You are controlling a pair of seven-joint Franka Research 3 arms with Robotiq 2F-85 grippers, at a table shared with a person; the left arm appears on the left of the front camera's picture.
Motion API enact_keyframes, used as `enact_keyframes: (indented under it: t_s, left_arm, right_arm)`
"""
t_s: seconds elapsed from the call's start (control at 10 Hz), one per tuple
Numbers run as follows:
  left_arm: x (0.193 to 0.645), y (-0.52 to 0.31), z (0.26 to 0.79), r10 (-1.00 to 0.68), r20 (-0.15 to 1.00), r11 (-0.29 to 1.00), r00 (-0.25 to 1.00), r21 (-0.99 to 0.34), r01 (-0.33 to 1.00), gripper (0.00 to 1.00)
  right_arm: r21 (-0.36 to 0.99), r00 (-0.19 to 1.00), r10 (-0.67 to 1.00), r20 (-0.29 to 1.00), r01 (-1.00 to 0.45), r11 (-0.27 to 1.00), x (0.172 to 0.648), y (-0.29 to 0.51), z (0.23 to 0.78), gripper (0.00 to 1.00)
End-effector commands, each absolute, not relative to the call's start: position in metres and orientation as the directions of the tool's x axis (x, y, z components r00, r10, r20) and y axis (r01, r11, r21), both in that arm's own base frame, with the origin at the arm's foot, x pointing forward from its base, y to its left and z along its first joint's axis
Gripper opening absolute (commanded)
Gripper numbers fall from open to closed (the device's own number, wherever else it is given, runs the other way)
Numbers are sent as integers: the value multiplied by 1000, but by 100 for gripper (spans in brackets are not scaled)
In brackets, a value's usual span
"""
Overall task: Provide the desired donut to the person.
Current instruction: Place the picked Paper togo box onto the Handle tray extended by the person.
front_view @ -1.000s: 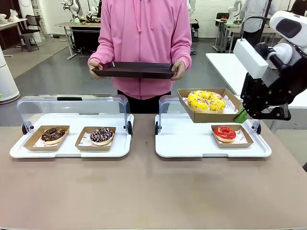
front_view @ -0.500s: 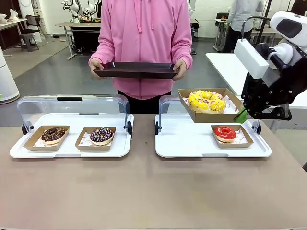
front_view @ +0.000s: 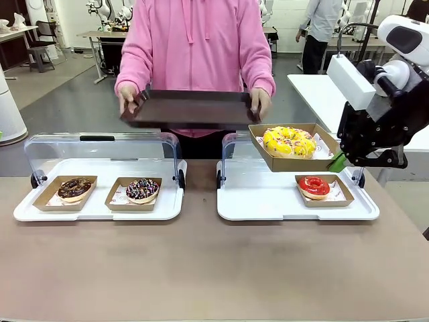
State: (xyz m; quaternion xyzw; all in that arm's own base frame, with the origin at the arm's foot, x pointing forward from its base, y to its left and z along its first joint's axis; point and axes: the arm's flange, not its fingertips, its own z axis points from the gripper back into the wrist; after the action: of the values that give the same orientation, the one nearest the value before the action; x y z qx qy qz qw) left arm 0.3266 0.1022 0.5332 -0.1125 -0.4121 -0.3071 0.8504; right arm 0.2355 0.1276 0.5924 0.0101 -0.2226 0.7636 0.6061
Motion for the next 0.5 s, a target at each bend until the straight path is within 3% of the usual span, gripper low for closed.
enact_keyframes:
  t_s: [0.0, 0.4]
  left_arm:
    - [327, 103, 532, -429, 772, 784, 469, 60, 618, 100]
    - [327, 103, 532, -429, 772, 784, 469, 60, 618, 100]
  right_arm:
    - [-317, -246, 929, 276, -936, -154, 233, 127, 591, 0]
    - [-317, -246, 929, 276, -936, -154, 233, 127, 591, 0]
